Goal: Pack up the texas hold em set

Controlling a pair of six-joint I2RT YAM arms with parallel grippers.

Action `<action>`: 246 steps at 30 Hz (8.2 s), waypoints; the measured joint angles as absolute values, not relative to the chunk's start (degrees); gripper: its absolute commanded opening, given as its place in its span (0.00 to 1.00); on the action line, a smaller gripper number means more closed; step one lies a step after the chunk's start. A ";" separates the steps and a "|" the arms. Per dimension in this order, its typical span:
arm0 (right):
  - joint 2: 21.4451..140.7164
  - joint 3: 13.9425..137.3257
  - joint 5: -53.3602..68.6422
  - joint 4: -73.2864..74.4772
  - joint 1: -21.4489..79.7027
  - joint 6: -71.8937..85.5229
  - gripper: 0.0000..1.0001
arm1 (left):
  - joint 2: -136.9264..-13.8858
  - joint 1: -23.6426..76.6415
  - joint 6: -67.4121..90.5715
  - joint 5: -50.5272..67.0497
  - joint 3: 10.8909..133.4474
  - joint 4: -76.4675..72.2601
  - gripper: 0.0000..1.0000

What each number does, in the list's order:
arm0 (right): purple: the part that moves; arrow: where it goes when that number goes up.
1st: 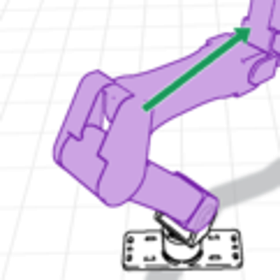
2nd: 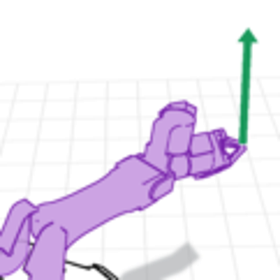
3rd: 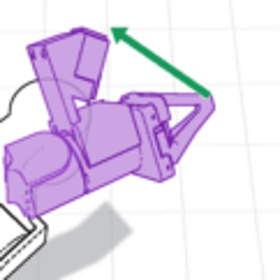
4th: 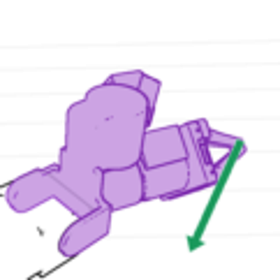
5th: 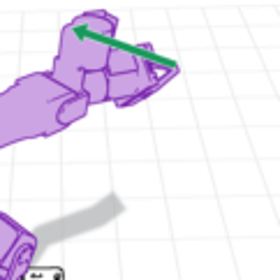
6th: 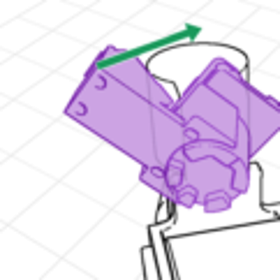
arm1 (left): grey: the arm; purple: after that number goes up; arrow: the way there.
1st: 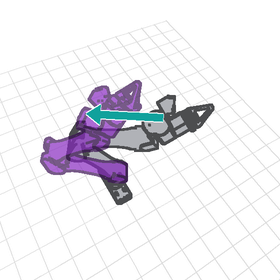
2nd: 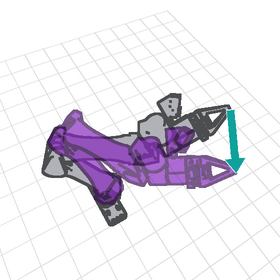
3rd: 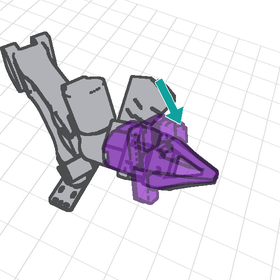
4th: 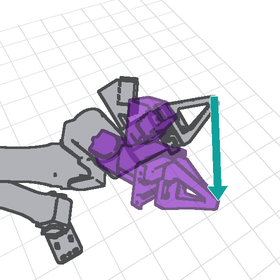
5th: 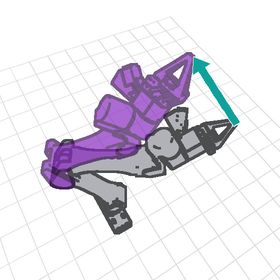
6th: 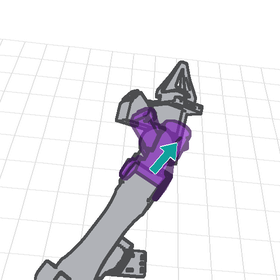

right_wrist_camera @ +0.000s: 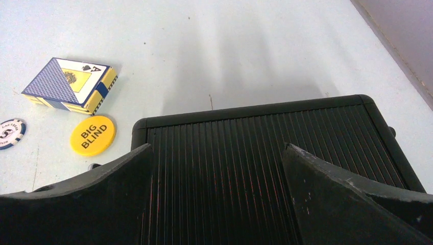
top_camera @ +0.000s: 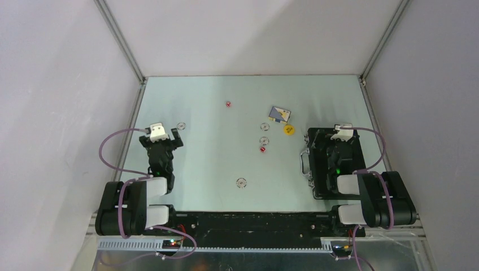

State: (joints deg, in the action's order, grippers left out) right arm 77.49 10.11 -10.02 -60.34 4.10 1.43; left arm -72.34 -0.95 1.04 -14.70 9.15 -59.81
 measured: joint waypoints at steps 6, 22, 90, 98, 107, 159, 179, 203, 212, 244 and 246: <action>77.49 10.66 -8.99 -58.81 2.74 1.72 1.00 | -72.34 -0.95 1.04 -14.61 9.15 -59.81 0.98; 77.19 13.52 -4.73 -53.10 0.62 3.01 1.00 | -68.69 -0.93 1.15 -15.42 9.13 -57.63 0.98; 99.22 83.81 -14.33 29.76 14.28 32.38 0.93 | -42.00 8.12 30.06 -3.49 46.41 25.23 0.98; 120.97 104.38 -16.45 35.16 17.47 32.67 0.92 | -36.10 8.14 23.83 -4.10 44.62 29.12 0.98; 133.40 119.66 -17.74 42.15 17.04 36.10 0.88 | -35.92 8.21 21.39 -3.20 43.79 31.09 0.98; 123.11 94.04 -16.40 41.52 30.96 57.76 0.78 | -33.15 9.87 19.42 0.05 42.68 31.20 0.98; 108.38 71.44 -19.92 31.31 43.42 72.47 0.82 | -31.59 10.39 19.33 0.34 41.91 31.42 0.98; 103.31 74.41 -25.04 37.52 36.29 65.60 0.78 | -31.57 10.76 18.96 0.73 41.91 31.42 0.98; 116.05 92.05 -25.04 41.56 25.36 56.62 0.69 | -31.57 10.94 18.90 0.78 41.91 31.42 0.98; 117.12 83.05 -24.93 37.82 23.35 53.56 0.47 | -31.42 11.75 17.93 0.89 41.89 31.42 0.98; 116.46 82.02 -25.10 37.60 25.06 53.84 0.46 | -31.42 11.77 17.93 0.89 41.89 31.42 0.98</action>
State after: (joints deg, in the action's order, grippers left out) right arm 116.46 82.02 -25.10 37.60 25.06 53.84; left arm -31.42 11.77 17.93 0.89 41.89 31.42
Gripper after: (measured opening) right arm 0.469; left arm 0.985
